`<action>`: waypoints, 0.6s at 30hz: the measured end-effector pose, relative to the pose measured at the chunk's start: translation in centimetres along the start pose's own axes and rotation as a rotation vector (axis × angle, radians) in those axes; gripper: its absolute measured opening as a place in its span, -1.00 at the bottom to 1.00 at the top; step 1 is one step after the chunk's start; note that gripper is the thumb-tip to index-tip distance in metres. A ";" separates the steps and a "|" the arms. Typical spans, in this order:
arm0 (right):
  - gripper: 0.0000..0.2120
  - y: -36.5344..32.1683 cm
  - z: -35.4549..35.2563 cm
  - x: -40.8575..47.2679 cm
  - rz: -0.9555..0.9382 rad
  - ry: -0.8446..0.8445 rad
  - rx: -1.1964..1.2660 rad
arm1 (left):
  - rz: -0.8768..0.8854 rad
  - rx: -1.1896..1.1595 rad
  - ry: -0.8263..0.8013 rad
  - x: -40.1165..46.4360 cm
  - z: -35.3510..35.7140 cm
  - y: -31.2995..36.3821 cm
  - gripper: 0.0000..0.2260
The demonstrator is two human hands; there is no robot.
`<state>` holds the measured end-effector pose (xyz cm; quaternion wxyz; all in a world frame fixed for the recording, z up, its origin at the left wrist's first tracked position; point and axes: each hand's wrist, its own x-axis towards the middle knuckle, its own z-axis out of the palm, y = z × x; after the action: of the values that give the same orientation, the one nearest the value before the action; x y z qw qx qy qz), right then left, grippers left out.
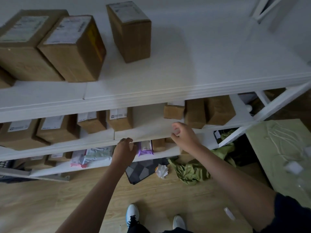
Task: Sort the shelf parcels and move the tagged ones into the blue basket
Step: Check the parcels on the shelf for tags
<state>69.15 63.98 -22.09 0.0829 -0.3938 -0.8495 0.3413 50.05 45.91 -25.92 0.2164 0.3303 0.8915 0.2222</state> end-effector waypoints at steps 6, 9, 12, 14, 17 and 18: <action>-0.58 3.8 -5.2 0.3 0.013 0.076 -0.014 | 0.089 -0.041 -0.068 -0.1 3.2 6.4 -0.63; -0.52 4.4 -5.6 1.8 0.024 0.023 -0.075 | 0.106 -0.049 -0.074 1.4 3.4 8.2 -0.57; -0.43 4.3 -5.2 4.2 0.006 -0.024 -0.151 | 0.152 -0.049 -0.072 4.3 3.3 9.5 -0.49; -0.42 4.1 -4.9 6.2 0.003 -0.030 -0.199 | 0.164 -0.062 -0.092 6.8 3.1 10.3 -0.43; -0.42 3.9 -4.2 8.9 0.010 -0.031 -0.187 | 0.159 -0.077 -0.132 10.2 3.0 11.7 -0.44; -0.43 3.9 -4.0 9.7 0.009 -0.022 -0.180 | 0.163 -0.095 -0.163 11.3 3.2 12.1 -0.52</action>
<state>66.62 74.86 -22.78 0.0362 -0.3998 -0.8757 0.2684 49.95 62.75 -24.72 0.2847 0.4081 0.8296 0.2534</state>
